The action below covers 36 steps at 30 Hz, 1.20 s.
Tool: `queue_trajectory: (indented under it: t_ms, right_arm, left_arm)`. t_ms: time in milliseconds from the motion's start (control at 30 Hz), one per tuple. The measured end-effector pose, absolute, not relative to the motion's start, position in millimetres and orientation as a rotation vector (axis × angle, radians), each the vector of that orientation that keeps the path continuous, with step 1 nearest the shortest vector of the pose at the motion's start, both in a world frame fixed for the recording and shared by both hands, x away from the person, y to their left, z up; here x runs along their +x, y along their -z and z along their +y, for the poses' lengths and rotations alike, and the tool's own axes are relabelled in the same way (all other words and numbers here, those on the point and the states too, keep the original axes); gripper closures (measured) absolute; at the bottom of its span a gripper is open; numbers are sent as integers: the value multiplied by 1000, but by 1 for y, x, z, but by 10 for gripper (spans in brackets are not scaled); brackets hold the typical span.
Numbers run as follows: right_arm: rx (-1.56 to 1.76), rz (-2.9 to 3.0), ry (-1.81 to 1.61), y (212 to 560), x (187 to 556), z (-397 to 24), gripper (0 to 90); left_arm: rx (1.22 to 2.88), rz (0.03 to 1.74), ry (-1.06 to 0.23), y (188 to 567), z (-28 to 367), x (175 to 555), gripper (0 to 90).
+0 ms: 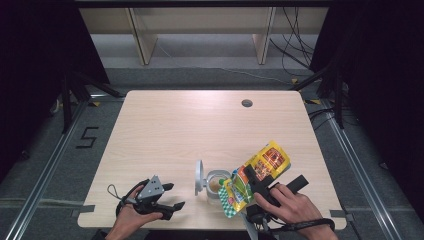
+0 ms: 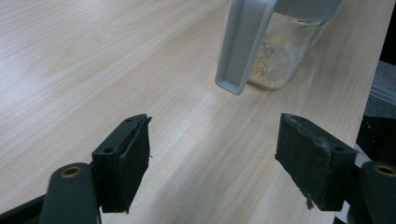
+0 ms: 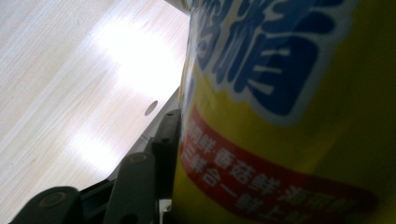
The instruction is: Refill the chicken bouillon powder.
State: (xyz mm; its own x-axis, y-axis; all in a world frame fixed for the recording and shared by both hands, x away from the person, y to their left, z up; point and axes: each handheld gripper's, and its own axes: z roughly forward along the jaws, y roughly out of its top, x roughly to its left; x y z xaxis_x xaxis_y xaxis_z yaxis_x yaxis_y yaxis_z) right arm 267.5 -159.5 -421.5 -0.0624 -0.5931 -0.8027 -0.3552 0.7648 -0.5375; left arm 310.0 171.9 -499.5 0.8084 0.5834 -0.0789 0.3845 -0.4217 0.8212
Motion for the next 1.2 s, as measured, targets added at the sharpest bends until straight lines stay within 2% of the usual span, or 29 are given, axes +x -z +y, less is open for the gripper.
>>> queue_trajectory:
  t_ms: [1200]
  right_arm:
    - [-764,1680,237,418,266,-160,583]
  left_arm:
    - [2057,704,-290,498,173,309,254]
